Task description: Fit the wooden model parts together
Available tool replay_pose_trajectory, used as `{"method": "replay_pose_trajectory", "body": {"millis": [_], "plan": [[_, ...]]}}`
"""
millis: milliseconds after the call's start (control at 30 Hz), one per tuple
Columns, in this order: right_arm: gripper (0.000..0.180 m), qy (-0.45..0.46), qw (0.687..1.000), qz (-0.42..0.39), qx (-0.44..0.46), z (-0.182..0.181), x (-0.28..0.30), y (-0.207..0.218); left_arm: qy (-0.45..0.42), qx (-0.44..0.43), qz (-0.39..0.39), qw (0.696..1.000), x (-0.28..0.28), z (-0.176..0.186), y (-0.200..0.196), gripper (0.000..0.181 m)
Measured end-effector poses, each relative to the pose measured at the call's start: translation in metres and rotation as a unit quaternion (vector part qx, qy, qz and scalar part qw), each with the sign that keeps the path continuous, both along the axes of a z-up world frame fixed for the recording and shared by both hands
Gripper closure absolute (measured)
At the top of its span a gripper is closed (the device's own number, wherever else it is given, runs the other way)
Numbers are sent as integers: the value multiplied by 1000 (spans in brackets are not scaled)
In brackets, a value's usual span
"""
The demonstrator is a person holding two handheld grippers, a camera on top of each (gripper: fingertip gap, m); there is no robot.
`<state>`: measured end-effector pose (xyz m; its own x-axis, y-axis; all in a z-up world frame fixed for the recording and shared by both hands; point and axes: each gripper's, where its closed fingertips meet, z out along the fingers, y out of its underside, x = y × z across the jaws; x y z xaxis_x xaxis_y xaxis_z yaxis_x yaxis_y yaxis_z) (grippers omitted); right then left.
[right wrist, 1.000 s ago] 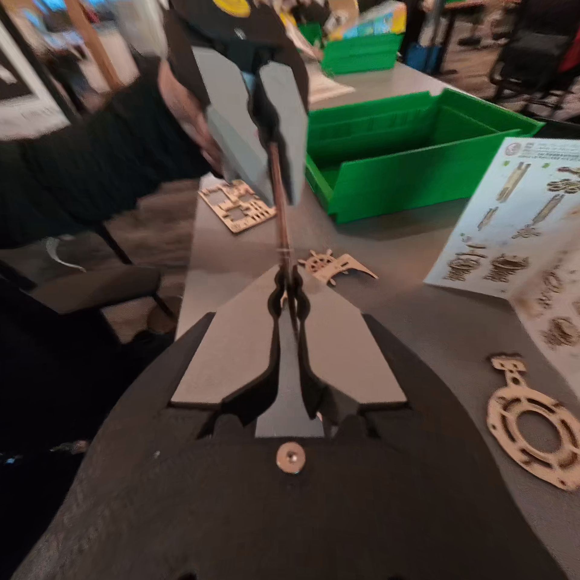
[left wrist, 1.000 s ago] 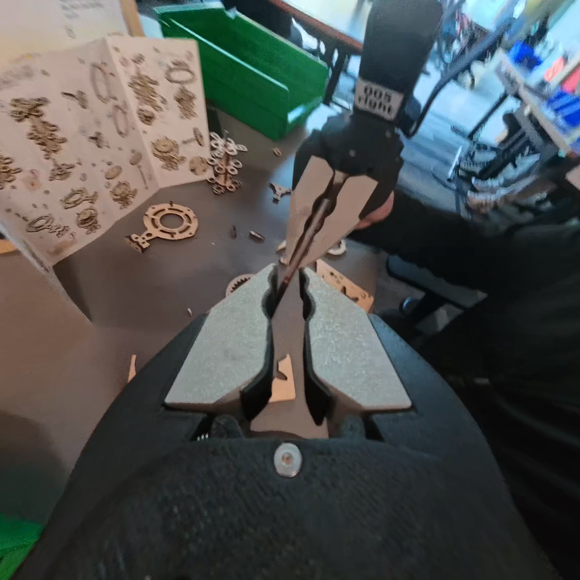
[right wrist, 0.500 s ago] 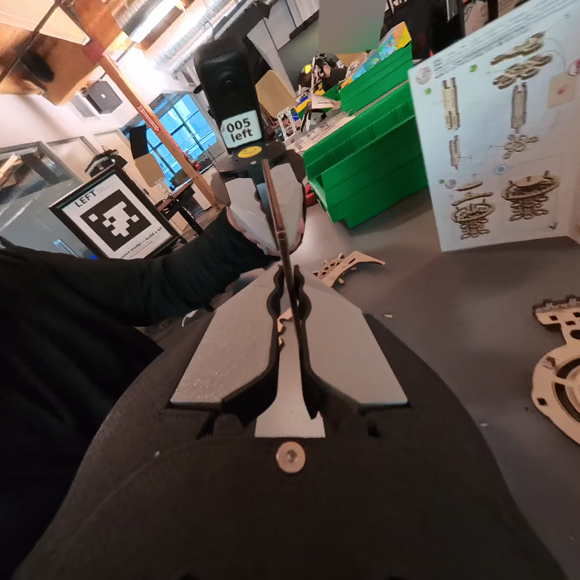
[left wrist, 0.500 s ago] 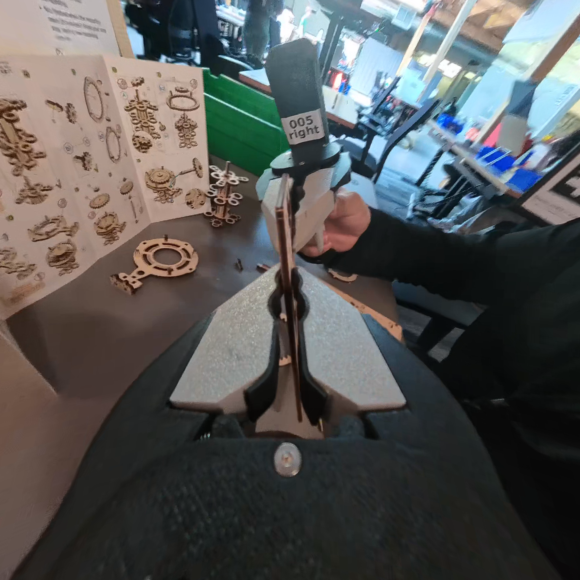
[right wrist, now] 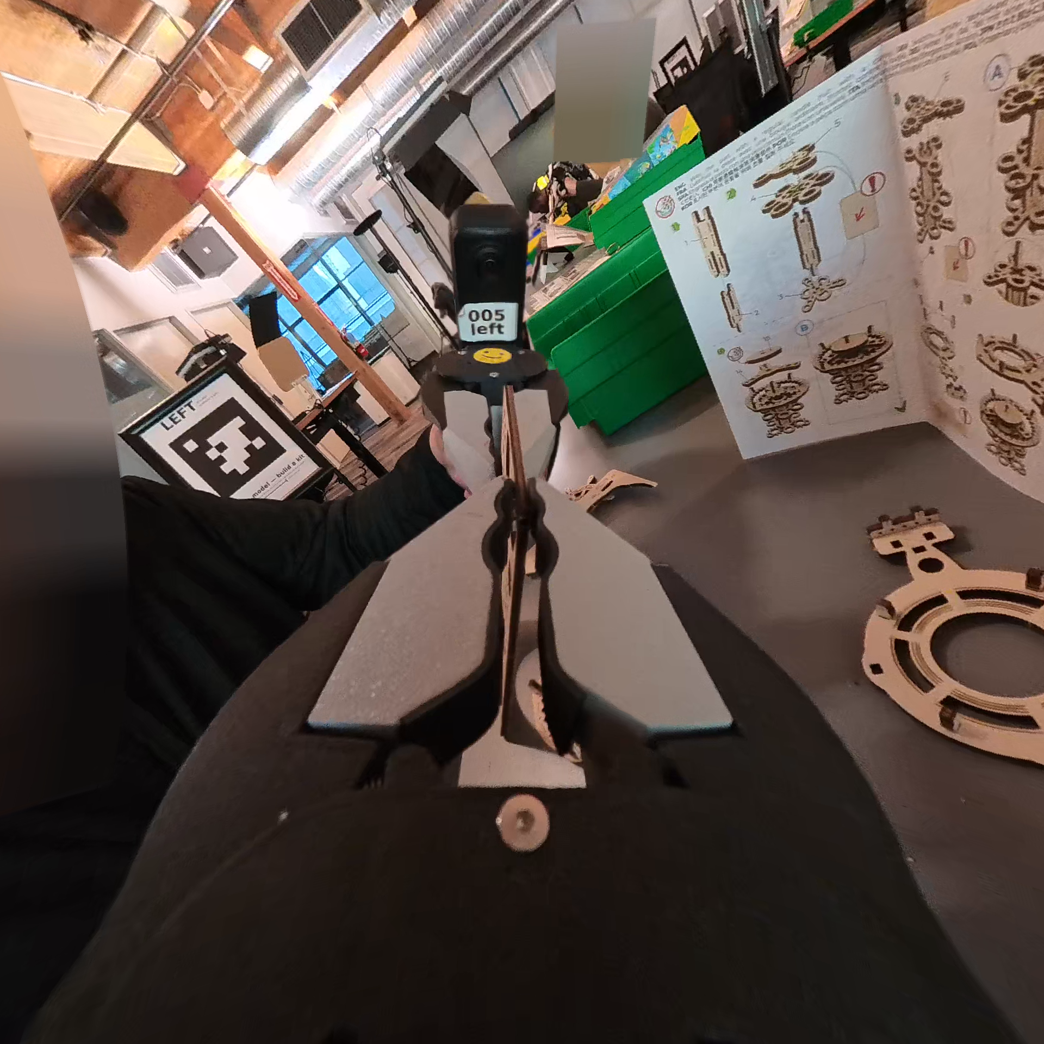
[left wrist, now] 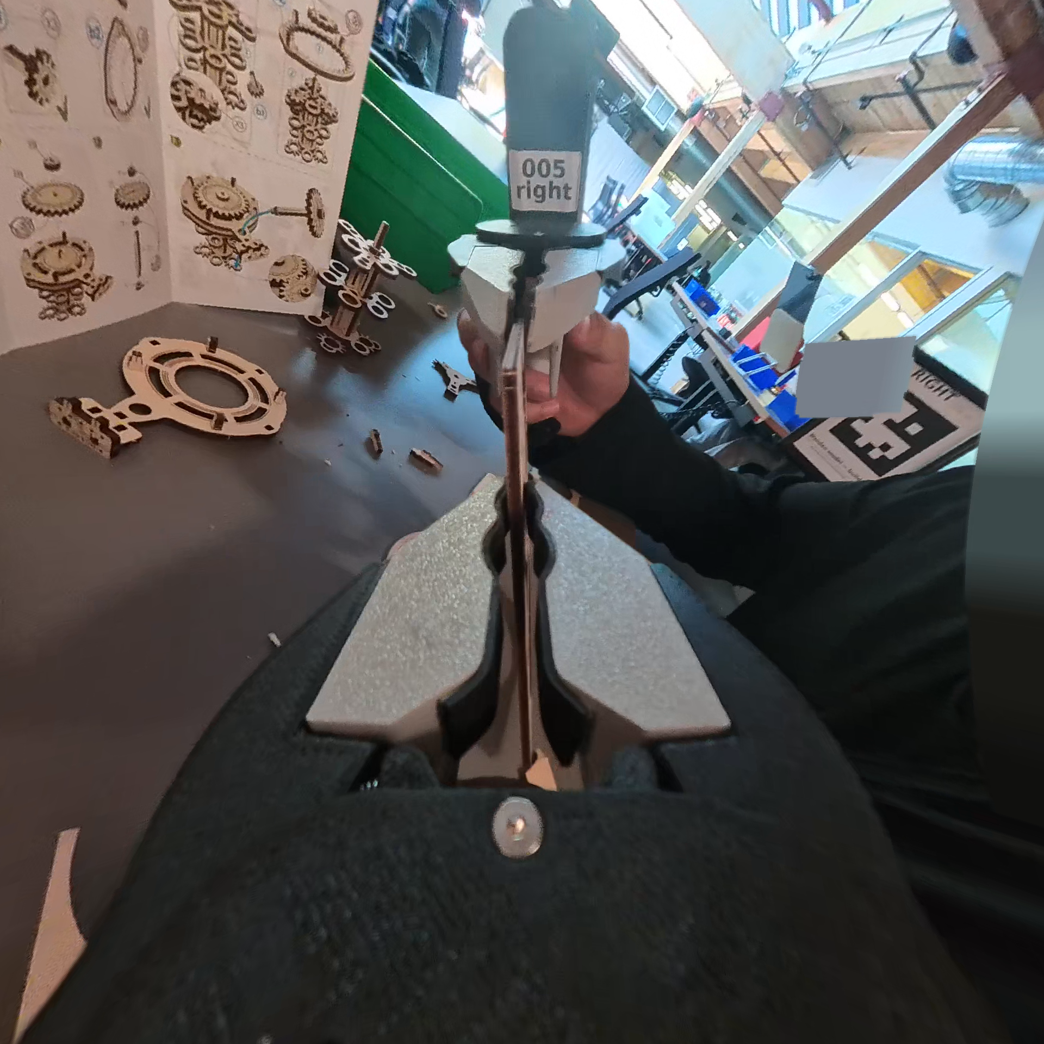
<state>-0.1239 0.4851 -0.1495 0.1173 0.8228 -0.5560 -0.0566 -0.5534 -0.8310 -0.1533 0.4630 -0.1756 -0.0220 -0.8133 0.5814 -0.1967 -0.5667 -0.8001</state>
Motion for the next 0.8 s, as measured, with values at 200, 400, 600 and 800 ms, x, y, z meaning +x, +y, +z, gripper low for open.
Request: {"method": "replay_pose_trajectory", "body": {"millis": [200,400,600,800], "plan": [[180,-10,1000,-24,10,0,3,3,15,4,3,1000,-4,-6,3,173],[180,52,997,-57,5,17,18,9,1,-3,-17,1000,-1,-2,-4,166],[180,84,993,-76,25,31,29,9,12,48,-16,999,-5,-4,-3,181],[180,70,997,2,16,23,22,-9,-70,62,24,995,-32,47,18,181]]}}
